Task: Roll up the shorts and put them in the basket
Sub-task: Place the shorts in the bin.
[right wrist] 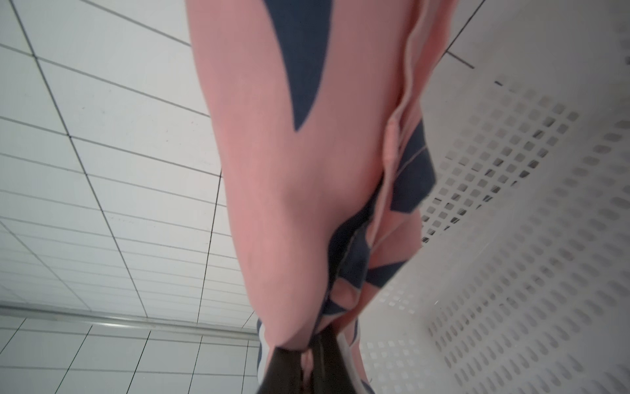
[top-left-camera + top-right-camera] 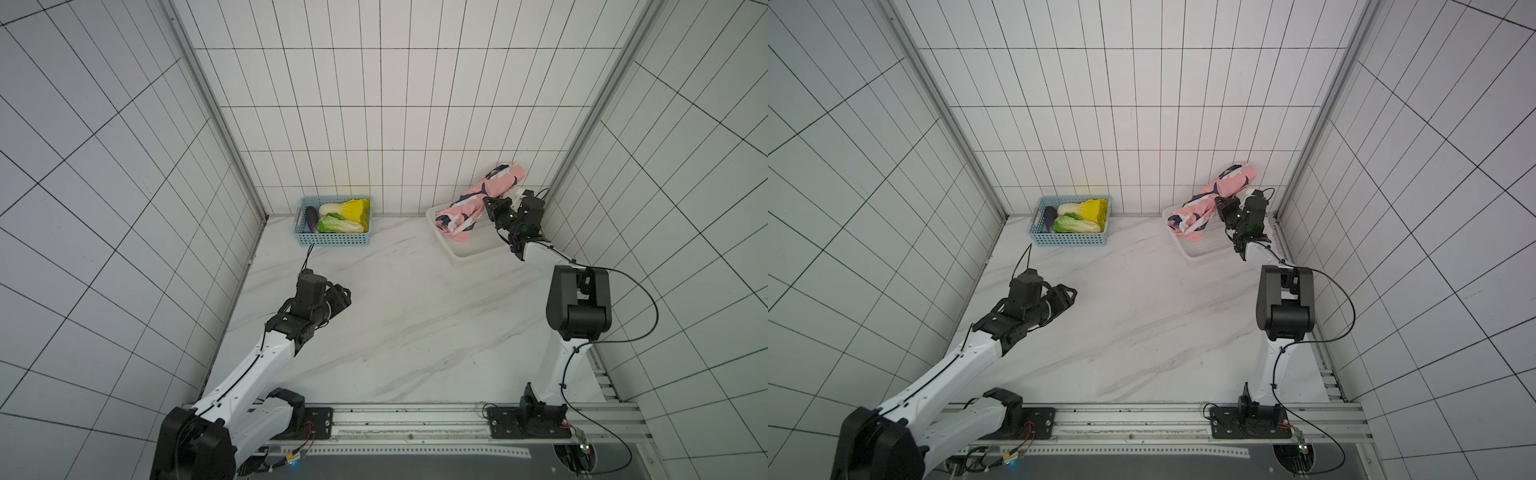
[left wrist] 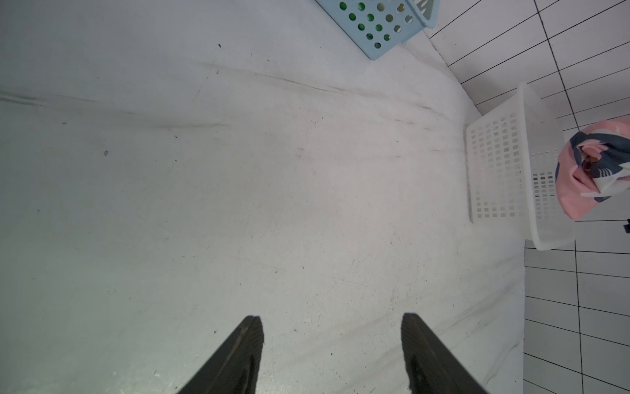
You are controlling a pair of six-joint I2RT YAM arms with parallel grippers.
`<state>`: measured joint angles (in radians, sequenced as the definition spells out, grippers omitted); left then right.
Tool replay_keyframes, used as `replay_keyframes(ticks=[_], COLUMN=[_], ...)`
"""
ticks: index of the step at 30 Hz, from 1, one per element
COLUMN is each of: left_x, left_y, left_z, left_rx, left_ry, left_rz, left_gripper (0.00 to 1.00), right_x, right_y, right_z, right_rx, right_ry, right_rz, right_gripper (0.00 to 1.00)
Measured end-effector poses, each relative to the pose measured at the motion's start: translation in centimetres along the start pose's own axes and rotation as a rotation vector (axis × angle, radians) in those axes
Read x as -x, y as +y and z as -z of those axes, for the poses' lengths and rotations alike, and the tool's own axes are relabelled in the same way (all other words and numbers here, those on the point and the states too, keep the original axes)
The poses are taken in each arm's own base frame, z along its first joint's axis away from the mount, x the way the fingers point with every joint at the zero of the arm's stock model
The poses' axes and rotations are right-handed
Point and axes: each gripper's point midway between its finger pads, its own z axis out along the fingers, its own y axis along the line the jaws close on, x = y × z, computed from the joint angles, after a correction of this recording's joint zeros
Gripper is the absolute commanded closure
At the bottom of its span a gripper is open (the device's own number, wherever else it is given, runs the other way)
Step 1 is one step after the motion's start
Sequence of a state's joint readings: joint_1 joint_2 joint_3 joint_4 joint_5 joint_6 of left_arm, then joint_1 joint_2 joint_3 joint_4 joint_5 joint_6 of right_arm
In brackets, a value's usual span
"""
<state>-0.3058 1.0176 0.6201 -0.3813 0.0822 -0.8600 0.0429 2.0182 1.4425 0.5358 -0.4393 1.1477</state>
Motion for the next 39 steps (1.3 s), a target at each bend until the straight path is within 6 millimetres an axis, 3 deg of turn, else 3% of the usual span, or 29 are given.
replay_keyframes(ticks=[8,11,15,25,30,31,33,35,39], left_x=[-0.3,-0.5,-0.8,-0.7,-0.6,-0.6,-0.5,-0.4,-0.3], left_y=[0.3,0.6,1.1,1.2,1.1,1.0,0.9,0.9,1.0], left_z=[0.2,0.1,-0.1,-0.1,0.0,0.1,0.3,0.3,0.3], left_rx=[0.0,0.005,0.016,0.018,0.014,0.011,0.006,0.004,0.01], left_ry=[0.0,0.003,0.006,0.002,-0.004,-0.007,-0.014,-0.017,-0.02], left_rz=[0.02,0.032,0.043,0.065,0.069,0.068,0.068,0.068,0.065], left_gripper=[0.33,0.33,0.33,0.33,0.33,0.33,0.32,0.31,0.28], right_x=[0.0,-0.5,-1.0,-1.0,-1.8,-2.1,-2.7,-3.3,-3.6], right_y=[-8.2,-10.0,-10.8,-10.0,-11.4,-11.9,-12.8,-13.4,-13.4], right_z=[-2.4,-2.8,-3.0,-4.5,-4.8,-4.8,-4.8,-4.6,-4.3], right_rx=[-0.132,-0.172,-0.2,-0.229,-0.279,-0.294,-0.324,-0.349,-0.365], right_ry=[-0.036,-0.03,-0.026,-0.014,0.007,0.014,0.028,0.043,0.064], right_rz=[-0.122,-0.156,-0.176,-0.206,-0.238,-0.244,-0.258,-0.265,-0.246], right_gripper=[1.0,1.0,1.0,1.0,1.0,0.94,0.71,0.57,0.4])
